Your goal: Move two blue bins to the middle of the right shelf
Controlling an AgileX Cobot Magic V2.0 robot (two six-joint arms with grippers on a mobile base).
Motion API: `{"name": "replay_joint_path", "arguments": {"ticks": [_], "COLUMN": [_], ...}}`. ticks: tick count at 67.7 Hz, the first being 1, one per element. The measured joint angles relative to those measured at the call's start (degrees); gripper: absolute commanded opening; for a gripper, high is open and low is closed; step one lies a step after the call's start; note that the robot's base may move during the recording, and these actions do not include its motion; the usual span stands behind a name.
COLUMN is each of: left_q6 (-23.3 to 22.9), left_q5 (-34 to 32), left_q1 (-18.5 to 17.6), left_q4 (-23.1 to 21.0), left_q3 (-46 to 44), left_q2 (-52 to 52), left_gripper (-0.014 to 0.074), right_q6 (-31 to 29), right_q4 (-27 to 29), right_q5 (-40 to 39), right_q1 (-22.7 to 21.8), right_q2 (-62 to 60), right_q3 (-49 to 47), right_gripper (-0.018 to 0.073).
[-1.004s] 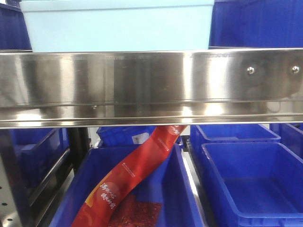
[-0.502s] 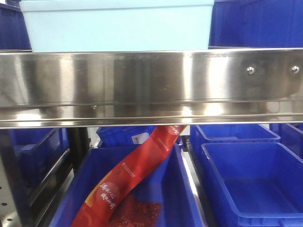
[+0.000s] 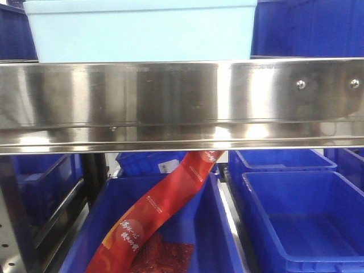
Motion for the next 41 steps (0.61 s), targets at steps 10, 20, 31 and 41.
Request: {"name": "replay_joint_path", "arguments": {"ticks": [10,20,31,41], "left_q6": [0.0,0.9,3.6,4.2], "left_q5": [0.0,-0.7,-2.1,-2.2], "left_q1": [0.0,1.2,8.6,15.9], "left_q4": [0.0,0.4,4.1,5.1], "left_q3": [0.0,1.2,6.5,12.3], "left_q2": [0.0,-0.7,-4.6,-9.6], "left_gripper": [-0.0111,-0.0111,-0.0111,-0.0111], "right_q6": [0.0,0.0,0.0,0.0], "right_q4": [0.0,0.0,0.0,0.0], "right_q5": [0.0,0.0,-0.1,-0.3], "right_q1": [0.0,0.0,0.0,0.0], "right_q2": [0.0,0.0,0.0,0.0], "right_q3": [0.0,0.0,0.0,0.0], "right_gripper": [-0.0165,-0.0165,-0.0165,-0.0165]}}
